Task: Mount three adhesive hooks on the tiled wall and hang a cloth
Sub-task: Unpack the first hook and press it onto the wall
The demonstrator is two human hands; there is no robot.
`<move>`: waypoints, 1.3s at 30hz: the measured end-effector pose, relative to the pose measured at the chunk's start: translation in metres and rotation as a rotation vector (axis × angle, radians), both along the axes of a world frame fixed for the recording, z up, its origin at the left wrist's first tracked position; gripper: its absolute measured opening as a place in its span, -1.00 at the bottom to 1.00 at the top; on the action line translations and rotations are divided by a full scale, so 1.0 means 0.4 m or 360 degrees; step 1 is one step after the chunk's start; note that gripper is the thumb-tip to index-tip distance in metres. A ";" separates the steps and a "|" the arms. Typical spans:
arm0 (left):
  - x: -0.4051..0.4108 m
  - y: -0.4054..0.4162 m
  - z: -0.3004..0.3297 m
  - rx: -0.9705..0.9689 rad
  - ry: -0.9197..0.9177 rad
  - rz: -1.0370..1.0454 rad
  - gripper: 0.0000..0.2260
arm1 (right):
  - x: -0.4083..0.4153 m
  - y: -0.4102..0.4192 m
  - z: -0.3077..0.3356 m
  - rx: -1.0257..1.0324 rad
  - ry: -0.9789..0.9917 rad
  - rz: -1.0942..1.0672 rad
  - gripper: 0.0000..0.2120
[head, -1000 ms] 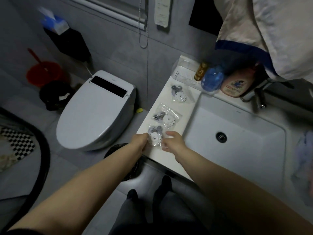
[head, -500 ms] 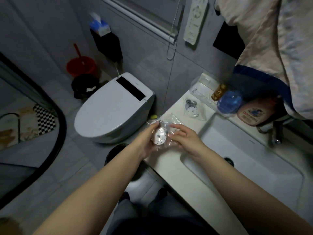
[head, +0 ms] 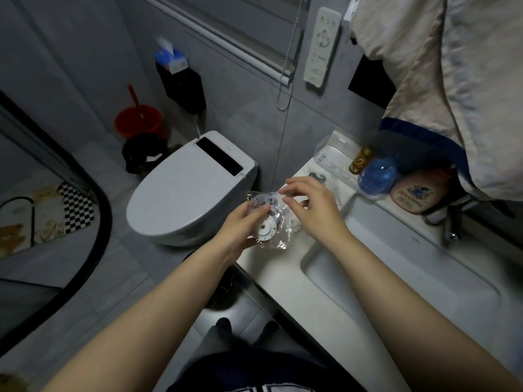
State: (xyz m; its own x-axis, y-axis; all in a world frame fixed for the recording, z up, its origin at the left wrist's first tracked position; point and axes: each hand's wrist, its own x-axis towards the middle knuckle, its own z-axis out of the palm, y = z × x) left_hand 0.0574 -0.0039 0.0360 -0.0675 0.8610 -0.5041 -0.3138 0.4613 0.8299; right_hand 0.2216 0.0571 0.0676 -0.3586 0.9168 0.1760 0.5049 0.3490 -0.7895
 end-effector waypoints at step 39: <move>-0.046 0.024 0.070 0.0091 -0.0214 0.0014 -0.88 | -0.040 -0.105 0.163 0.0100 -0.0253 -0.0611 -0.89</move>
State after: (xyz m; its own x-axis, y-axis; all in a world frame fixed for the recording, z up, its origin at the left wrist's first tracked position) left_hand 0.0390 0.0055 0.0640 -0.0106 0.8883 -0.4591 -0.4276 0.4110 0.8051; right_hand 0.2056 0.0153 0.1330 -0.0202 0.9784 0.2057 0.7216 0.1567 -0.6743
